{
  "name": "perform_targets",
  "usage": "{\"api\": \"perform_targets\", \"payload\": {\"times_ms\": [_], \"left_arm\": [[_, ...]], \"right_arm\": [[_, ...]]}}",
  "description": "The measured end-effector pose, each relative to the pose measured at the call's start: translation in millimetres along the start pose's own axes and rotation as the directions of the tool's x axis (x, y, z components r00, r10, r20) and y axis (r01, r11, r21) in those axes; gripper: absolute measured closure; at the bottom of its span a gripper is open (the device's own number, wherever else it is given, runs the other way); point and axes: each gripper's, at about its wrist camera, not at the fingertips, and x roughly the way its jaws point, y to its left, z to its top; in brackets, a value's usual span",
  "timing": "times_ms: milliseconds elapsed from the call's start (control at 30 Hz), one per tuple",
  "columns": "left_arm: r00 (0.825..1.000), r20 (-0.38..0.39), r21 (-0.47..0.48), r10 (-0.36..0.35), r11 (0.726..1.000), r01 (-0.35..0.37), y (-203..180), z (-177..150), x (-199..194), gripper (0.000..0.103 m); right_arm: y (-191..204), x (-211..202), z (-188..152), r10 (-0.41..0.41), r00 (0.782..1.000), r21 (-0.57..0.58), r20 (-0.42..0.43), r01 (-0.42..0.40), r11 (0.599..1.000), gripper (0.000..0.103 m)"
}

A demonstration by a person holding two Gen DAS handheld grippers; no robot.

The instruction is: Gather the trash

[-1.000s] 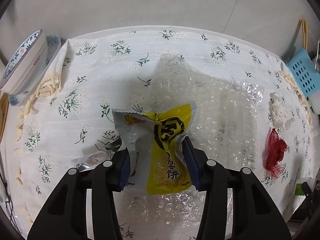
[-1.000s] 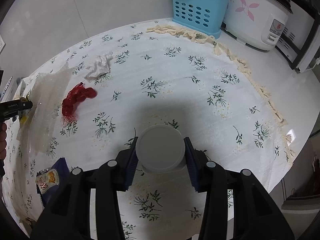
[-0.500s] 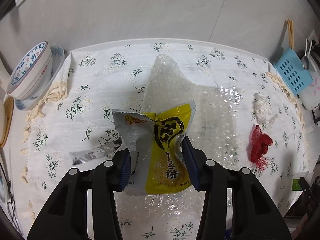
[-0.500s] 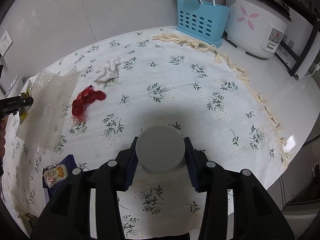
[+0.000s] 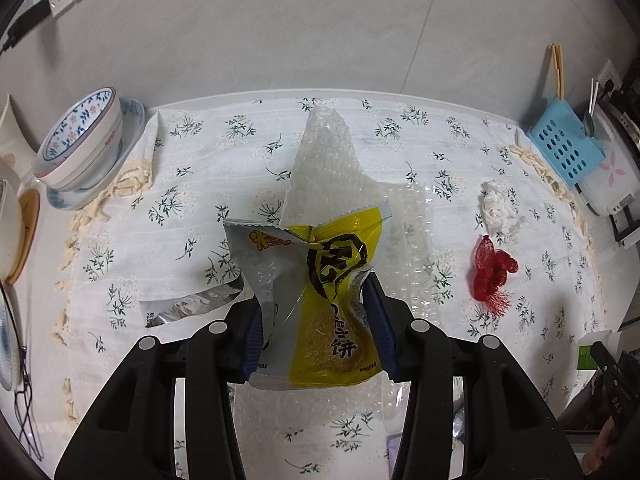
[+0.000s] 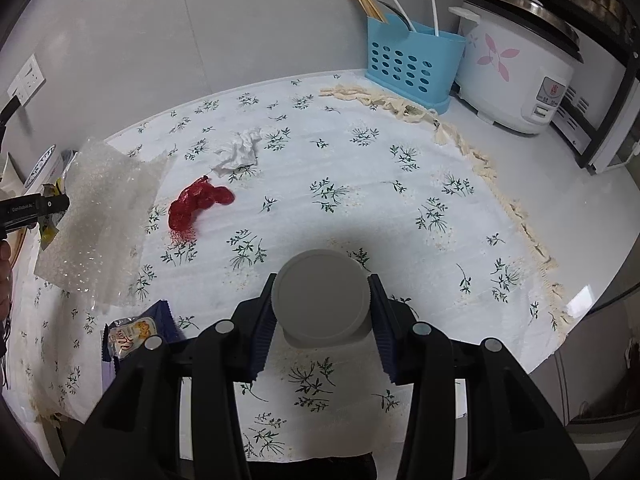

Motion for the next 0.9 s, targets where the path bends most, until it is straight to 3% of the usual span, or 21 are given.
{"api": "perform_targets", "payload": {"times_ms": [633, 900], "left_arm": [[0.998, 0.063, -0.017, -0.023, 1.0, 0.024, -7, -24, -51, 0.059], [0.999, 0.048, -0.013, -0.009, 1.0, 0.01, 2, -33, -23, 0.058]], "right_arm": [[10, -28, -10, 0.033, 0.999, -0.069, 0.032, -0.031, 0.997, 0.062], [19, -22, -21, 0.048, 0.999, -0.094, 0.007, -0.047, 0.994, 0.062]]}}
